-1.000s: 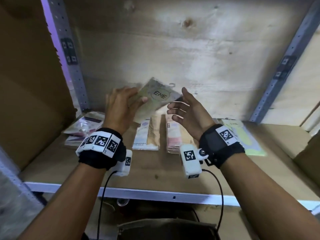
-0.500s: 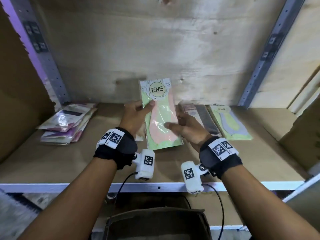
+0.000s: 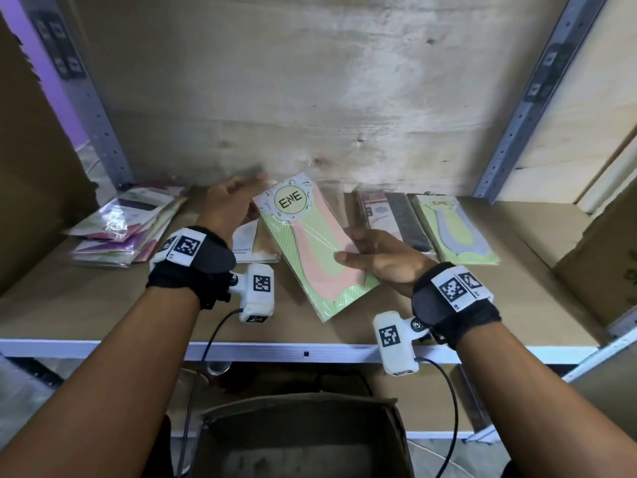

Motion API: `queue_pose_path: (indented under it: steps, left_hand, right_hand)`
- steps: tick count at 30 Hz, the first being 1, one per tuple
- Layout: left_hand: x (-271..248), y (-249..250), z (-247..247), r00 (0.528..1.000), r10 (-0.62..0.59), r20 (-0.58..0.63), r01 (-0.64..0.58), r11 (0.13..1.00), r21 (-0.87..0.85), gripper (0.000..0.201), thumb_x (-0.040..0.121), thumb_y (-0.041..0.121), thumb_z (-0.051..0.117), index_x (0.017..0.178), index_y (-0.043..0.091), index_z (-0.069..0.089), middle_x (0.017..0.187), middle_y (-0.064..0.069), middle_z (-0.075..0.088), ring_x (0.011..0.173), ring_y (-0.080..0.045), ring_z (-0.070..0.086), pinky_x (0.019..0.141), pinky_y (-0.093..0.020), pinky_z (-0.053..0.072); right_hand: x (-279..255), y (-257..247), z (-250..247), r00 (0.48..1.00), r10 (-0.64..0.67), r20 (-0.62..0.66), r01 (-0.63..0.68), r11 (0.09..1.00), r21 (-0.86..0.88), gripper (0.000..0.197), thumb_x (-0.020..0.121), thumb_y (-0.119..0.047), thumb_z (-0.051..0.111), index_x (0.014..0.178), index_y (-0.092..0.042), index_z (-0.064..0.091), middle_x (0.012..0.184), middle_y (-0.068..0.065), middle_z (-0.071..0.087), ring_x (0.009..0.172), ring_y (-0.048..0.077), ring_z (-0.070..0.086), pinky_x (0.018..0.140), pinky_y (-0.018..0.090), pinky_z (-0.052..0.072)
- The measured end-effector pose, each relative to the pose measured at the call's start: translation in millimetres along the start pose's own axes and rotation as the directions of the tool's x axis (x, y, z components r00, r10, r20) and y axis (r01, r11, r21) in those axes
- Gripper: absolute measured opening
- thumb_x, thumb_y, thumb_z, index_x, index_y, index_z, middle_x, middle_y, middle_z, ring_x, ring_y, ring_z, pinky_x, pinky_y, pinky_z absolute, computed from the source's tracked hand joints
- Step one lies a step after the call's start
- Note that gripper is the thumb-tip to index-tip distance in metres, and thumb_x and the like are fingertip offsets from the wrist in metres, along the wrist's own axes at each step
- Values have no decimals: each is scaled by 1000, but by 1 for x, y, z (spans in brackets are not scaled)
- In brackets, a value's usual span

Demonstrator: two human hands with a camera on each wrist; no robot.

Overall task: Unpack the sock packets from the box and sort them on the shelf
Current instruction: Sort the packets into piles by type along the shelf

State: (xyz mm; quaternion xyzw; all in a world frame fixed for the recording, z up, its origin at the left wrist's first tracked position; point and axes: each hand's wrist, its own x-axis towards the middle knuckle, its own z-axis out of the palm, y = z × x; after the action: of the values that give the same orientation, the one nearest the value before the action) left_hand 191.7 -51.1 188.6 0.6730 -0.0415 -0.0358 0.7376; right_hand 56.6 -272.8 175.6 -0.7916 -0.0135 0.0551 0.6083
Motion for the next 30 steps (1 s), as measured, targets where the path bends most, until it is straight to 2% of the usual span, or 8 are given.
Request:
queue_pose_path:
  steps: [3, 7, 11, 15, 19, 22, 25, 30]
  left_hand:
    - [-7, -1, -4, 1000, 13, 27, -16, 995, 95, 32, 86, 41, 72, 101, 13, 76, 102, -11, 76, 87, -24, 66, 78, -36, 50]
    - [-18, -5, -8, 996, 81, 34, -87, 957, 278, 25, 92, 39, 65, 80, 20, 74, 71, 8, 73, 59, -3, 62, 56, -18, 46]
    - [-26, -8, -10, 992, 126, 13, -123, 935, 333, 28, 96, 36, 61, 91, 12, 74, 82, -2, 74, 57, -4, 62, 53, -16, 48]
    - [-33, -7, -7, 990, 143, -3, -136, 945, 296, 33, 97, 34, 59, 99, 4, 73, 91, -11, 75, 56, -9, 65, 49, -15, 52]
    - [-39, -2, 1, 999, 8, 52, -11, 998, 62, 32, 98, 40, 55, 99, 11, 69, 91, -10, 74, 72, -18, 67, 61, -24, 54]
    - [-52, 0, 15, 971, -51, 232, 80, 990, -119, 36, 95, 46, 58, 105, 13, 68, 85, -4, 75, 71, -16, 67, 63, -27, 56]
    - [-70, -6, 38, 907, -33, 419, 81, 992, -98, 35, 94, 31, 65, 118, 6, 65, 103, -9, 76, 83, -19, 72, 69, -28, 59]
    - [-84, -9, 71, 886, -15, 463, -14, 998, 58, 30, 89, 6, 70, 118, 5, 65, 109, -16, 73, 93, -26, 72, 77, -28, 61]
  right_hand:
    - [-8, 3, -1, 998, 47, 39, -46, 998, -39, 41, 92, -8, 64, 132, -5, 57, 125, 33, 59, 115, 57, 53, 105, 63, 38]
    - [-17, 3, -2, 996, 79, 43, -77, 996, -43, 42, 91, -4, 64, 133, -6, 57, 127, 19, 65, 121, 36, 59, 110, 47, 41]
    - [-27, 2, -3, 997, 66, 35, -64, 997, -40, 37, 94, -8, 62, 131, -8, 58, 128, 8, 66, 122, 23, 61, 110, 36, 42]
    - [-33, 0, -3, 998, 56, 21, -55, 998, -37, 37, 95, -5, 59, 132, -4, 56, 128, 13, 65, 118, 27, 62, 108, 37, 45]
    - [-36, -2, -9, 999, 38, -38, -38, 999, 3, 38, 95, -4, 57, 132, 1, 54, 128, 21, 63, 121, 39, 58, 107, 47, 44]
    - [-37, -6, -17, 994, 6, -107, -3, 1000, 31, 35, 96, -7, 56, 131, -2, 55, 119, 15, 65, 106, 33, 60, 90, 38, 46]
    - [-34, -3, -24, 973, 1, -232, 37, 987, 158, 31, 96, -4, 55, 125, 8, 53, 102, 32, 55, 99, 27, 45, 87, 40, 34]
    - [-32, 2, -35, 935, 37, -353, 47, 973, 226, 28, 95, -7, 59, 117, 10, 56, 100, 19, 53, 92, 30, 47, 83, 43, 35]
